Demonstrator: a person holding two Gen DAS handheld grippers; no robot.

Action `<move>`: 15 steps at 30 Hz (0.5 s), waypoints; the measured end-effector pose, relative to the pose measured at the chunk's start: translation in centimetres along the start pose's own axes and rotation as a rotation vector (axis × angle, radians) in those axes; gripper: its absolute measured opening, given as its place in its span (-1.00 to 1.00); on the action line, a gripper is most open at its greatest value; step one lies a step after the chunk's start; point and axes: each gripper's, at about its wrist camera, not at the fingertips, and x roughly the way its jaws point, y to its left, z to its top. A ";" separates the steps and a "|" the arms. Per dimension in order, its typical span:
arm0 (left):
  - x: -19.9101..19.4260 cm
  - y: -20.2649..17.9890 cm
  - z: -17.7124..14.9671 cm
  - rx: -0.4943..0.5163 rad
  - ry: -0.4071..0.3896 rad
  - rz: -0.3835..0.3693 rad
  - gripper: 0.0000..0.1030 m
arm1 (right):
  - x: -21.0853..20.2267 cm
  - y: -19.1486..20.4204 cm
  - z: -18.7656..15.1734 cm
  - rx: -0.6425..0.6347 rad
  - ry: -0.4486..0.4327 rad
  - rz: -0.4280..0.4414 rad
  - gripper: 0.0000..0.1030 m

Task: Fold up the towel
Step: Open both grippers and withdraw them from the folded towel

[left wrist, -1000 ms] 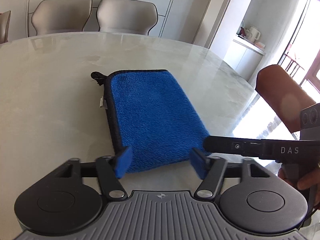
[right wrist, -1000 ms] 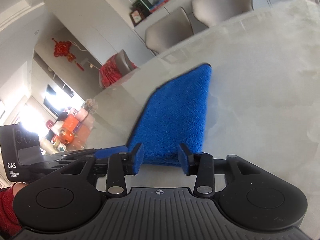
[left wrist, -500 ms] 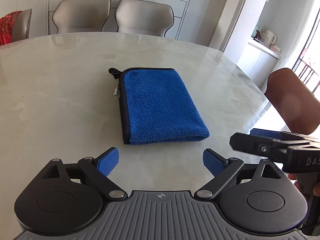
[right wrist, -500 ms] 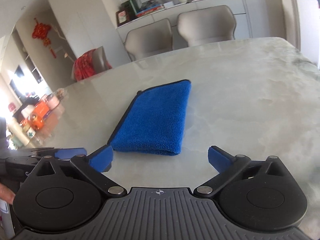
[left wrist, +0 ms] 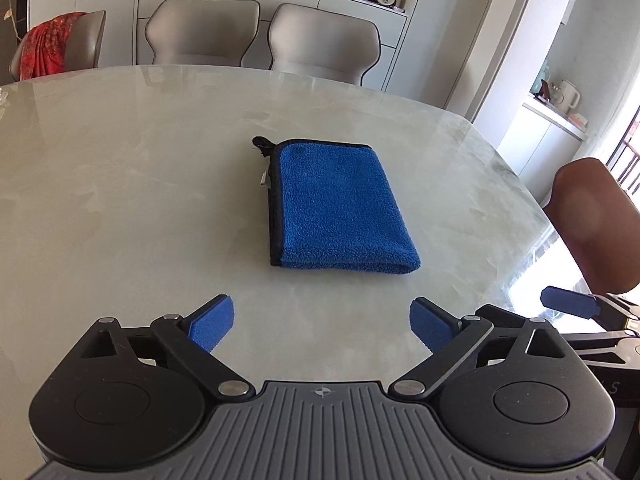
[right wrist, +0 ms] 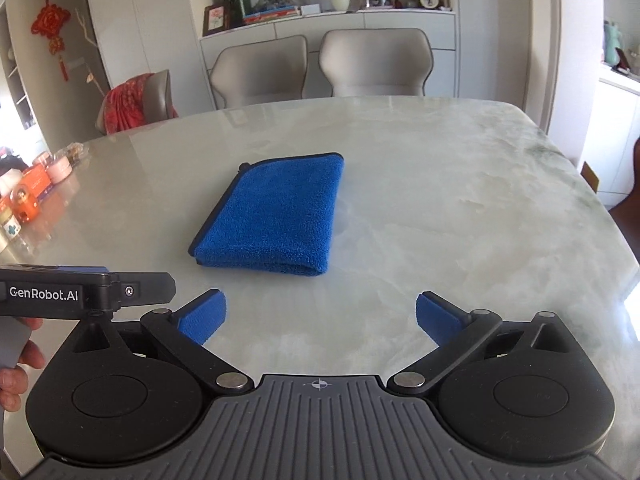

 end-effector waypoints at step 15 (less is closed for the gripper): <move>-1.3 -1.1 0.0 -0.004 -0.006 0.056 0.89 | -1.2 -2.0 -0.8 0.078 -0.031 -0.039 0.99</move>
